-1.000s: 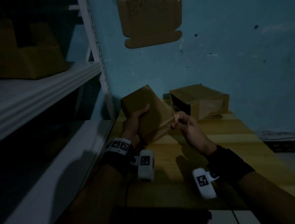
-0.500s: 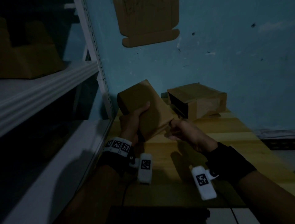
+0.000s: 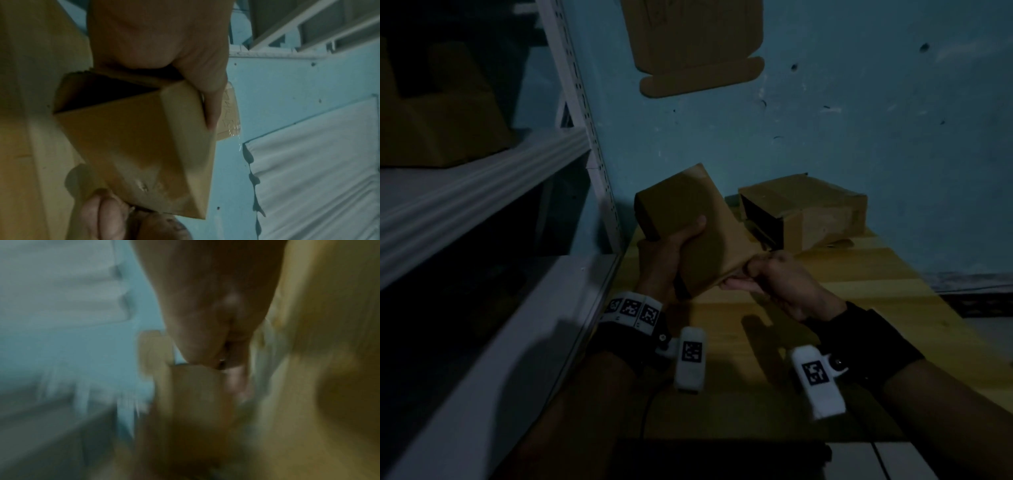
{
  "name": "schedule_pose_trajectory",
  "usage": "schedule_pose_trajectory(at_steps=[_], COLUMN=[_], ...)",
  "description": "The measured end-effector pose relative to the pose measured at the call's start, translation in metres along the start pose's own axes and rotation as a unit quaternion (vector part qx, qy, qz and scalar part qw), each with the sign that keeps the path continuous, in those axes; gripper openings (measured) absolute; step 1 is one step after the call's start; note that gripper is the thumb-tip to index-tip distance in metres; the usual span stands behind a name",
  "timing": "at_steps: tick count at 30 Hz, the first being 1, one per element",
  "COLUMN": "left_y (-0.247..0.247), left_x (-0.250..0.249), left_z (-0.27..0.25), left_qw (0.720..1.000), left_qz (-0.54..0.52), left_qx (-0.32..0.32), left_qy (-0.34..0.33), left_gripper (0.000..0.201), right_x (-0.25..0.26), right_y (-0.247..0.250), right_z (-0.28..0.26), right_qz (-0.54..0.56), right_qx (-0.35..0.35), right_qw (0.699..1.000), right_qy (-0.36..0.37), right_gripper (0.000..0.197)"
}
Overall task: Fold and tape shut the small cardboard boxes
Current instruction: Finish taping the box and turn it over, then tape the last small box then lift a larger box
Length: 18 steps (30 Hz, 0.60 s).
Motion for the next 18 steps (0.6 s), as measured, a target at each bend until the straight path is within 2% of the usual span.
schedule_pose_trajectory(at_steps=[3,8,12,14,16,18], left_y=[0.001,0.011,0.025,0.029,0.031,0.033], left_x=[0.0,0.0,-0.005,-0.007,-0.007,-0.007], left_z=[-0.001,0.002,0.0,-0.004,-0.008,-0.011], left_qw=[1.0,0.996,0.988,0.981,0.974,0.971], left_qz=[0.011,0.017,0.083,0.119,0.139,0.143], left_qx=[0.022,0.057,0.1,0.126,0.144,0.157], left_qy=[0.018,0.062,0.079,0.087,0.105,0.111], left_gripper=[0.097,0.092,0.078,0.065,0.053,0.052], right_x=[-0.001,0.006,0.027,0.032,0.036,0.037], right_y=[0.006,0.009,0.045,0.064,0.074,0.073], right_z=[-0.002,-0.008,-0.012,-0.012,-0.011,-0.01], right_qz=[-0.089,-0.095,-0.166,-0.132,-0.059,0.003], right_qx=[-0.041,-0.039,-0.118,-0.128,-0.111,-0.078], right_qw=[0.995,0.995,0.976,0.979,0.988,0.993], right_qy=[0.015,0.011,0.08,0.092,0.094,0.088], right_gripper=[0.021,0.02,0.018,0.023,0.037,0.048])
Point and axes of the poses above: each hand's wrist, its own z-axis towards the middle knuckle, its own y-axis out of the back of the hand, x = y × z, the point moved 6 cm from there along z, towards the middle knuckle, and after that the axes turned 3 degrees about -z, right-handed, at the moved point
